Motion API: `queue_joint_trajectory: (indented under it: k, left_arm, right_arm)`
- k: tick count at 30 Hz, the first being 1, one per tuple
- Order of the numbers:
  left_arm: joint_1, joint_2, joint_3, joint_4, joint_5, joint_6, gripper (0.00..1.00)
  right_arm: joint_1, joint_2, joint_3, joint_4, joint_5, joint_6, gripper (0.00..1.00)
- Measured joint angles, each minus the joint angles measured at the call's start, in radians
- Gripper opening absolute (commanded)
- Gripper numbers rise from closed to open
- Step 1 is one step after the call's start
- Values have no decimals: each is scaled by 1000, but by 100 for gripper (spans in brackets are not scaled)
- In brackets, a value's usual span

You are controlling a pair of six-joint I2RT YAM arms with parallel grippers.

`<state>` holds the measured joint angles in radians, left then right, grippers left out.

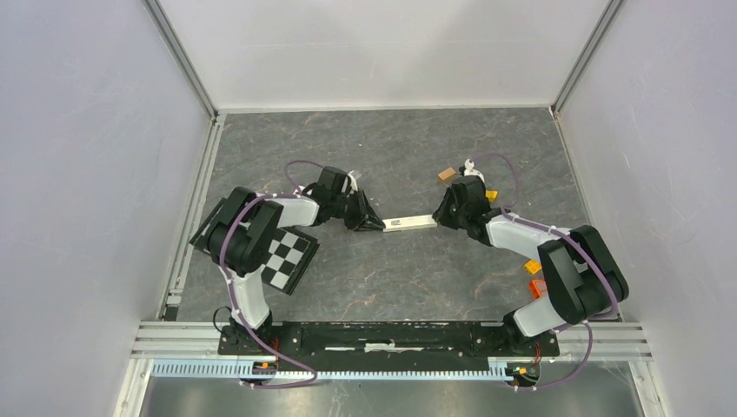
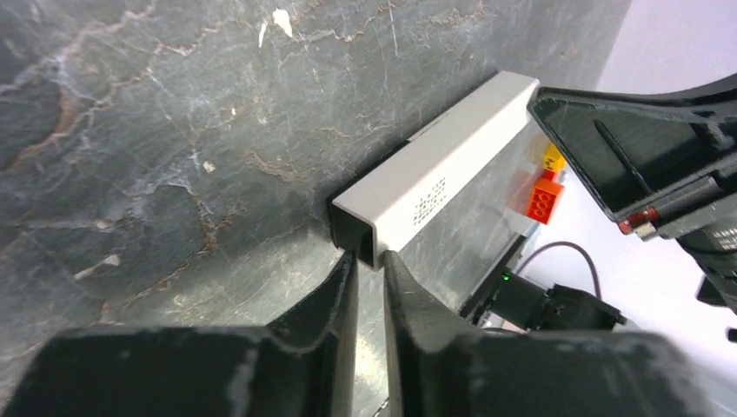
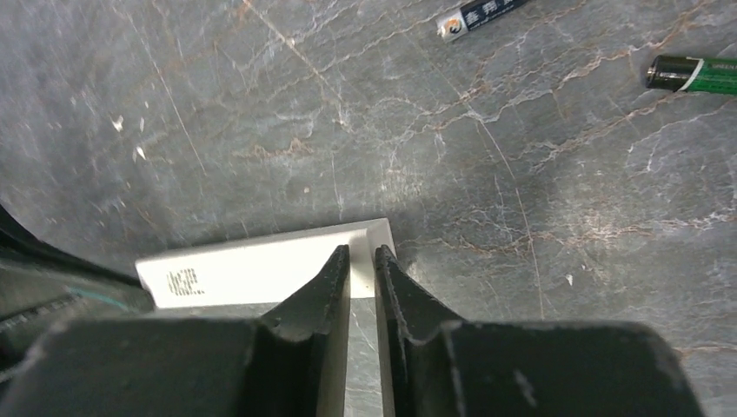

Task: Load the batteries into the remote control
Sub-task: Load the battery cover into the remote control, then move the remote control to the center of the board.

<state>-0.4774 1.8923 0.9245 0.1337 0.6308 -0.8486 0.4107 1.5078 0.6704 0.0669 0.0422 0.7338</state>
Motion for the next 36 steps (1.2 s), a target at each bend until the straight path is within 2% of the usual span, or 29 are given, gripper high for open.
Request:
queue_joint_trajectory:
  k: [2, 6, 8, 11, 13, 20, 25, 29, 36]
  left_arm:
    - [-6, -9, 14, -34, -45, 11, 45]
    - [-1, -29, 40, -97, -140, 36, 68]
    - [12, -61, 45, -129, -187, 46, 81]
    - [38, -117, 45, -177, -259, 65, 98]
    - [52, -159, 45, -211, -299, 78, 100]
    - [84, -365, 45, -322, -413, 133, 100]
    - [103, -495, 50, -394, -454, 181, 100]
    - [117, -547, 53, -435, -459, 202, 100]
    - [130, -558, 53, -474, -463, 214, 100]
  right_arm:
    - [2, -4, 10, -26, 0, -35, 43]
    - [-3, -23, 18, -46, -2, -163, 74]
    - [-8, -29, 38, -37, -32, -271, 82]
    - [-15, -31, 77, 8, -132, -448, 88]
    - [-14, -31, 104, 24, -221, -568, 95]
    - [38, 13, 177, -19, -379, -945, 91]
    - [105, 112, 248, -161, -408, -1151, 80]
    - [120, 164, 276, -225, -403, -1234, 75]
    - [119, 220, 324, -257, -377, -1280, 60]
